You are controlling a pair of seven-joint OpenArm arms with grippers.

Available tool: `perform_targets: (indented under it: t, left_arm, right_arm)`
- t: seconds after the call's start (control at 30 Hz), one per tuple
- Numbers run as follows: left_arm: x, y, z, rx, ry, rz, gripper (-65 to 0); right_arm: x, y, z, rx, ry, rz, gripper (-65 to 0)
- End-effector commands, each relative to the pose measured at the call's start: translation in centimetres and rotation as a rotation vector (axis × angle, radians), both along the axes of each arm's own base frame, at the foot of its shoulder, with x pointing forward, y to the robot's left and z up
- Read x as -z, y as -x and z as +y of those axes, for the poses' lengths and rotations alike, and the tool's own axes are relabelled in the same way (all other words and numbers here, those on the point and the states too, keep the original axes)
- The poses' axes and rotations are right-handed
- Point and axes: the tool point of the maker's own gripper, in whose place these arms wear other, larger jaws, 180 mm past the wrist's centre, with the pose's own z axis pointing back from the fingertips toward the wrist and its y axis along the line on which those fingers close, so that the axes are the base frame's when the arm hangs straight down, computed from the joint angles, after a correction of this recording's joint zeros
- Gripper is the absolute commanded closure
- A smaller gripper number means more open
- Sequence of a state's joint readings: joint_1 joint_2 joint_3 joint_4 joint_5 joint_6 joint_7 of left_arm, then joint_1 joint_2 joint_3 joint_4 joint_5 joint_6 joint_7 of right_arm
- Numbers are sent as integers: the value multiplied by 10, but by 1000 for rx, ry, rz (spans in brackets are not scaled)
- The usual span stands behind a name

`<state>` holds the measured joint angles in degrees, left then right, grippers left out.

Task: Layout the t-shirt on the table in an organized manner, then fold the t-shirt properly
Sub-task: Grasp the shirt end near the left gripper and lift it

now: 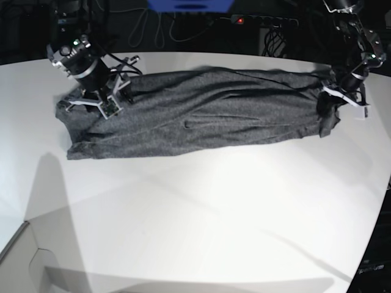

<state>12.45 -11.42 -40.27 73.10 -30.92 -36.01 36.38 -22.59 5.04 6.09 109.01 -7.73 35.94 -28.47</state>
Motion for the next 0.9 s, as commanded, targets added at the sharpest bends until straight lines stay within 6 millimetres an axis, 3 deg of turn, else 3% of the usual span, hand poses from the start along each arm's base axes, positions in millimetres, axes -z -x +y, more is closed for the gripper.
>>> perform_targets:
  t: [0.0,0.3,0.53,0.67,0.77,0.87]
  left_arm:
    - [29,33,9,14,-50,194,0]
    - [-8,-3,64,-49,-128,111,-2]
    - [-36,-30,85,-47,-183,50,-2]
    - [-48,-33,93,-41,-210,50,-2]
    - [-69,-34,102,-61,-239,38,-2]
    - [-92,-36,97,-68,-273,6,-2]
  right_arm:
    - [-10,-5,0,-1,-9,-40,-252]
    - [-11,-5,0,-1,-9,-42,-252]
    - [-11,-5,6,13,-33,-42,-252]
    - [-10,-5,6,13,-33,-40,-252]
    - [-11,-5,6,12,-31,-42,-252]
    - [-11,-6,6,12,-31,-44,-252]
